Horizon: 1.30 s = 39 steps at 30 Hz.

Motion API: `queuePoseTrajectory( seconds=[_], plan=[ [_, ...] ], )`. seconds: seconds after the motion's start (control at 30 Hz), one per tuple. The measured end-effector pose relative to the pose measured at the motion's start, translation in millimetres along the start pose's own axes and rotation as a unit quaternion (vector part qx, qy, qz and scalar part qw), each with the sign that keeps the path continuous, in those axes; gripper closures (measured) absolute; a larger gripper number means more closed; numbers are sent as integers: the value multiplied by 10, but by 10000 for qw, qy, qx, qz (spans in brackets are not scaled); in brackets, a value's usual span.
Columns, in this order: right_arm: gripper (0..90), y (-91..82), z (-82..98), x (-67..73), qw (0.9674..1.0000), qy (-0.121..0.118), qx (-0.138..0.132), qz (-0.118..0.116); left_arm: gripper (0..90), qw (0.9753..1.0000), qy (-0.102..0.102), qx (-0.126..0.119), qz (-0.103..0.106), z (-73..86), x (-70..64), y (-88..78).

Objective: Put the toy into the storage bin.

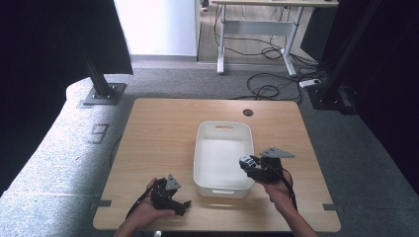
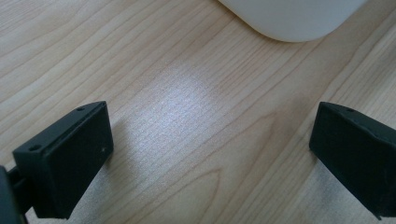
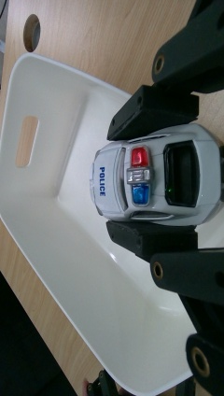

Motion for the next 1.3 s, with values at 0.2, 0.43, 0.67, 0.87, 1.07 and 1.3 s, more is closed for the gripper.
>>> queuePoseTrajectory(
  seconds=[0.2,0.43,0.67,0.87,1.07,1.3],
  plan=[
    [502,20,4,56,10000,-67,20,-28,0,10000,2,1,-1,0,0,0],
    [502,34,10,107,9999,-114,42,-58,0,10000,1,-2,-1,0,0,0],
    [502,63,27,173,9997,-205,111,-75,0,10000,1,-3,1,0,0,0],
    [502,77,26,243,9995,-277,110,-135,0,10000,-1,-5,-1,0,0,0],
    [502,92,34,282,9993,-320,128,-146,0,10000,11,-15,7,-2,0,2],
    [502,107,46,305,9992,-327,155,-165,0,10000,13,-14,7,-2,0,2]
  ],
)
Point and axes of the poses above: each handheld gripper's, and its own axes: y roughly forward along the jaws, z roughly out of its underside, x roughly to its left, the point moved 8 cm from there along y, roughly forward along the jaws, and after that the axes turned 9 degrees about x, right-handed, at the moved point
